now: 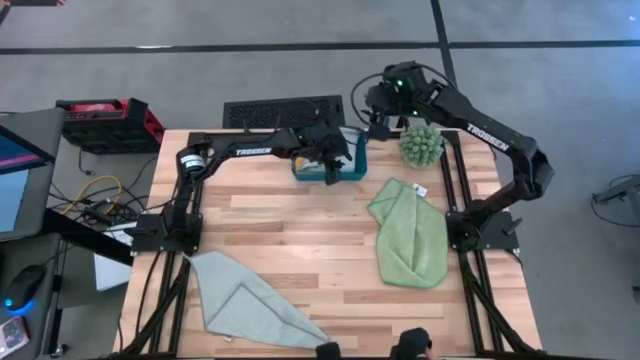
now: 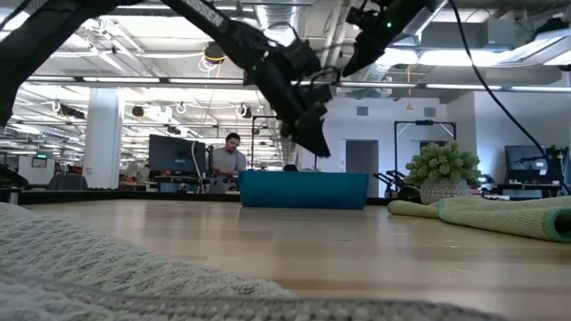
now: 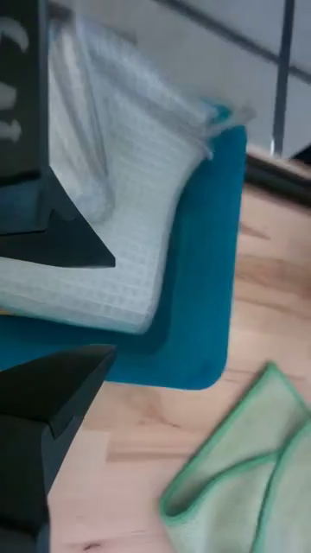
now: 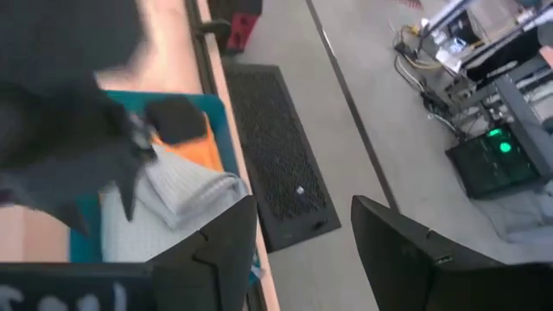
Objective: Fold microfiber towels
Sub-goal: Put the top gray microfiber cloth in the blue bin, then fold the gray microfiber cloth
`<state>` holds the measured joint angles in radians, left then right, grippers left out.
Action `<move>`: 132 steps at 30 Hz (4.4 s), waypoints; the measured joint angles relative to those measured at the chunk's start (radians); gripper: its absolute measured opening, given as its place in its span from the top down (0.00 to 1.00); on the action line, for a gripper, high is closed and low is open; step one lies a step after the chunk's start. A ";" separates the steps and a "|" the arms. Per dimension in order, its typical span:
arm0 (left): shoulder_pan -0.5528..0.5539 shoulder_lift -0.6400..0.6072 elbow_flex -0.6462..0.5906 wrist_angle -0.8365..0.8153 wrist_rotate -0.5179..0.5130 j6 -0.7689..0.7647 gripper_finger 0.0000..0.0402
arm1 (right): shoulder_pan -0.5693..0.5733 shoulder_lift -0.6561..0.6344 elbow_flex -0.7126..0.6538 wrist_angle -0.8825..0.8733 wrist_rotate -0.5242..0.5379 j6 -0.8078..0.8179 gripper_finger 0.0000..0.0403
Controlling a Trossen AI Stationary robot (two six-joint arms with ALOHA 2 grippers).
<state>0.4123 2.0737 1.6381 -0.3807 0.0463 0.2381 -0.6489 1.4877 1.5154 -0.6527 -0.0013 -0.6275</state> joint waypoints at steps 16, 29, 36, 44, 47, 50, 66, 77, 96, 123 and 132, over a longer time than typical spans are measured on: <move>0.059 0.107 0.036 -0.081 -0.037 -0.069 0.64 | 0.034 -0.029 0.000 0.001 0.001 0.002 0.47; 0.096 0.106 0.036 -0.112 -0.276 -0.156 0.64 | 0.043 -0.028 0.000 0.000 0.001 0.001 0.47; 0.096 0.099 0.036 -0.167 -0.456 -0.271 0.64 | 0.043 -0.028 0.000 0.000 0.001 0.001 0.47; 0.089 0.006 0.036 -0.255 -0.534 -0.332 0.64 | 0.043 -0.028 0.000 0.000 0.001 0.001 0.47; 0.074 -0.052 0.036 -0.302 -0.533 -0.332 0.64 | 0.043 -0.029 0.000 -0.015 0.001 0.000 0.47; 0.043 -0.133 0.036 -0.397 -0.538 -0.326 0.64 | 0.054 -0.049 0.000 -0.079 0.002 -0.006 0.47; -0.423 -0.585 -0.269 -0.698 -0.575 -0.717 0.64 | 0.334 -0.154 -0.015 -0.403 -0.002 0.155 0.47; -0.730 -0.603 -0.464 -0.696 -0.193 -0.963 0.64 | 0.691 -0.153 -0.243 -0.208 -0.003 0.286 0.47; -1.032 -0.603 -0.757 -0.311 0.025 -0.924 0.64 | 0.975 -0.109 -0.386 0.117 0.000 0.525 0.47; -1.047 -0.599 -0.898 -0.200 0.036 -0.867 0.64 | 0.954 -0.041 -0.385 0.167 0.002 0.533 0.47; -1.046 -0.599 -0.898 -0.195 -0.030 -1.020 0.64 | 0.954 -0.041 -0.385 0.167 0.002 0.533 0.47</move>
<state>-0.6342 1.4742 0.7399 -0.5752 0.0164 -0.7815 0.3054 1.4464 1.1305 -0.4858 0.0006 -0.0948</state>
